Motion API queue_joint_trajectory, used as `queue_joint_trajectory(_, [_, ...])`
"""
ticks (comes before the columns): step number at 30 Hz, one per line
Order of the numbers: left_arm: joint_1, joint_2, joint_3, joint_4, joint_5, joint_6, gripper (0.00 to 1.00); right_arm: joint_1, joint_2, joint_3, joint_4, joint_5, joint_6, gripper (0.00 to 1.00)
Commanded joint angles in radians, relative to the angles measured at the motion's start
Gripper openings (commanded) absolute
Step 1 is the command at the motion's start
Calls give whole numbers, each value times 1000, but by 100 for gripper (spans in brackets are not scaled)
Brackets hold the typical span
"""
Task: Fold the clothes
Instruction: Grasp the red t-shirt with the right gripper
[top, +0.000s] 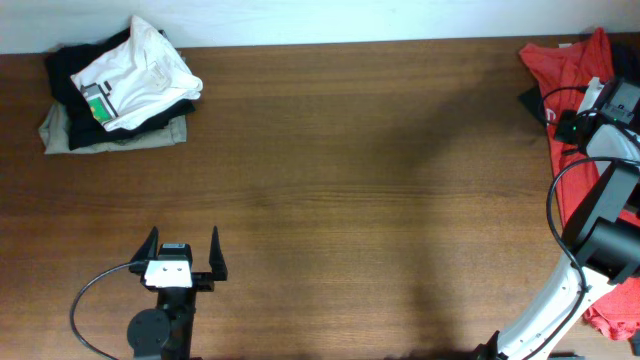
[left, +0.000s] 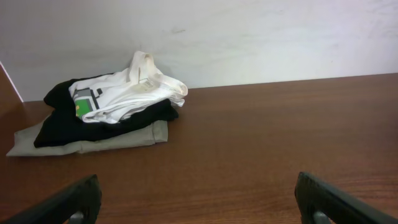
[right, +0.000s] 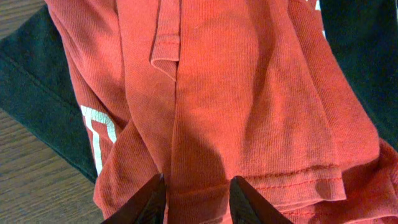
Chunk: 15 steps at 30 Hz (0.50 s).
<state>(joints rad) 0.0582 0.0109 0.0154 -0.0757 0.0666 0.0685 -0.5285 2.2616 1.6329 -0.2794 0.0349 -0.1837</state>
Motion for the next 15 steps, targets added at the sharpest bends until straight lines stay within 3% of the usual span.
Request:
queue_joint_trajectory(1, [-4,-5,-6,-1,-4,16,99,5,-30,22,-12,-5,8,33])
queue_joint_trajectory(6, [-4,-5,-6,-1,-4,16,99,5,-29,23,-5,0,8,16])
queue_joint_trajectory(15, [-4,-5,-6,-1,-4,16,99,50,-164,23,-27,-6,39,4])
